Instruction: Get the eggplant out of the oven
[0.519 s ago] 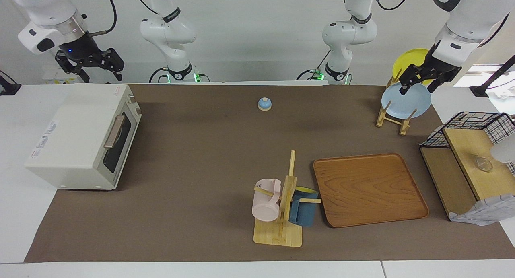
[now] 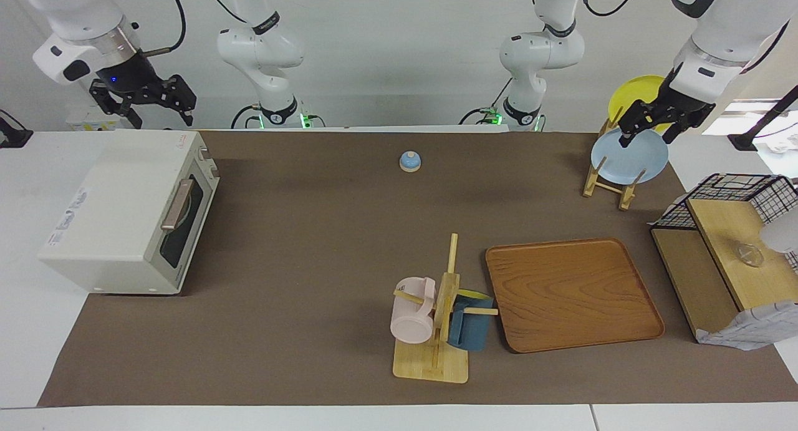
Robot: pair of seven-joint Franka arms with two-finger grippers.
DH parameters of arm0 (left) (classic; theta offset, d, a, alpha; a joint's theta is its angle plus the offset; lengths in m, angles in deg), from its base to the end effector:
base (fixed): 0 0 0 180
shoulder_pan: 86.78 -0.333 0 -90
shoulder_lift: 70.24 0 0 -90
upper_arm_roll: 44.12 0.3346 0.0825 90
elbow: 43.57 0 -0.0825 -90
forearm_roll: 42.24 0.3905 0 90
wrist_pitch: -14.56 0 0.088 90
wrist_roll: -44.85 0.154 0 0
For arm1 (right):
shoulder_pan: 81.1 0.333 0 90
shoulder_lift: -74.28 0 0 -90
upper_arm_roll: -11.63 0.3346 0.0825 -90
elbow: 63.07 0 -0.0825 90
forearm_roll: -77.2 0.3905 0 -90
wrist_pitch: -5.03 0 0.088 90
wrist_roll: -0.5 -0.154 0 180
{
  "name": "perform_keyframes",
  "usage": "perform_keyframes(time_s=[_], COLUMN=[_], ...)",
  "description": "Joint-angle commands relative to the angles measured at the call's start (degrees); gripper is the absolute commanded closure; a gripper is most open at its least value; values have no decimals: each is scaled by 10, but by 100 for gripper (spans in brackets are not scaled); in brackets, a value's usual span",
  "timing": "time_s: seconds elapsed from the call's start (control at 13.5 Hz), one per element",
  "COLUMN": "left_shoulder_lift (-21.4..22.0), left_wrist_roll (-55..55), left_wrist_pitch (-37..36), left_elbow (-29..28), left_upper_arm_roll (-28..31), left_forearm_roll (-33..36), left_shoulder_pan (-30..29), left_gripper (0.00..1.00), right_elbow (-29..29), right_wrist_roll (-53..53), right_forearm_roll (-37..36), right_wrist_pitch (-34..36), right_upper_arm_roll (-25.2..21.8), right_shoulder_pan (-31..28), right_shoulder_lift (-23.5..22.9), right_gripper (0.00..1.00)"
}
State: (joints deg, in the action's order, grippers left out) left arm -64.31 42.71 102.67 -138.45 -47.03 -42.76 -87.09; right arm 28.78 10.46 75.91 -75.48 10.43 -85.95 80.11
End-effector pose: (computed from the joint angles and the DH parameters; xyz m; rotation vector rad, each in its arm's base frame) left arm 0.5215 -0.0264 0.6086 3.1383 -0.0125 -0.0234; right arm 0.5015 -0.0575 0.6219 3.1295 0.1030 -0.1537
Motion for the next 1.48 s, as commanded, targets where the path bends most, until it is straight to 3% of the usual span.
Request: perform_keyframes(time_s=[0.0,0.07,0.15,0.22,0.37,0.67,1.19,1.41], left_shoulder_lift=[7,7,7,7,7,7,7,7], left_wrist_roll=[-5,-5,-5,-5,-5,-5,-5,-5], left_wrist_pitch=[-9,-9,-9,-9,-9,-8,-9,-9], left_elbow=[0,0,0,0,0,0,0,0], left_upper_arm_roll=[-2,-2,-2,-2,-2,-2,-2,-2], left_forearm_roll=[-2,-2,-2,-3,-3,-3,-2,-3], left_shoulder_pan=[-3,-3,-3,-3,-3,-3,-3,-3], left_gripper=[0,0,0,0,0,0,0,0], right_elbow=[45,59,65,85,115,120,191,215], right_wrist_roll=[22,36,38,42,79,77,74,18], right_forearm_roll=[3,5,5,5,-1,-66,-71,-70], right_wrist_pitch=[-37,-49,-49,-61,-128,-183,-239,-285], right_upper_arm_roll=[1,1,1,0,-5,-4,-4,-3], right_shoulder_pan=[-6,-6,-7,-10,-12,-16,-6,25], right_shoulder_lift=[20,24,26,34,18,-57,-68,-94], right_gripper=[0,35,80,97,100,100,100,100])
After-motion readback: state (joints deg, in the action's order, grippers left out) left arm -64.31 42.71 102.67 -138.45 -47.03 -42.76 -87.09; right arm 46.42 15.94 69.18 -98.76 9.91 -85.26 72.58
